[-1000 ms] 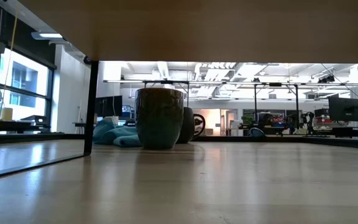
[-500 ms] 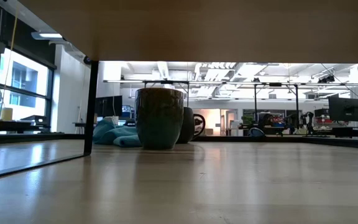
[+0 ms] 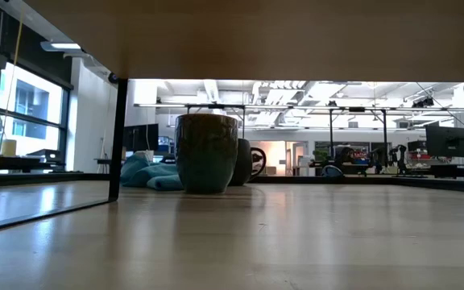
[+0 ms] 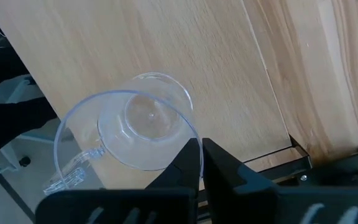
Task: Stack small to large cups/mugs on shelf
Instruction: Put the transparent mug on the shelf
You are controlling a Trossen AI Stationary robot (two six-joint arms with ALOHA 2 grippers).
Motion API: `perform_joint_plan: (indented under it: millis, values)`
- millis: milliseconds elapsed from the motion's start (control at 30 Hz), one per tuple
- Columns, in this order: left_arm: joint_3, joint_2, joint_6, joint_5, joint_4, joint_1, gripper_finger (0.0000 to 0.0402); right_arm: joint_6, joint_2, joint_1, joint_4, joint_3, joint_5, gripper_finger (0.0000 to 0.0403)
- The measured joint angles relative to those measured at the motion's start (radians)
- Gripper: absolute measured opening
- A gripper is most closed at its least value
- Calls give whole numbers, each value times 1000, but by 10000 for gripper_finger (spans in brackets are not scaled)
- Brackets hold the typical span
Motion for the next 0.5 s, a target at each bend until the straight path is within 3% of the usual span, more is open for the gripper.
perform_joint_plan:
  millis: [500]
  values:
    - [0, 0, 0, 0, 0, 0, 215, -12, 0, 0, 21, 0, -7, 0]
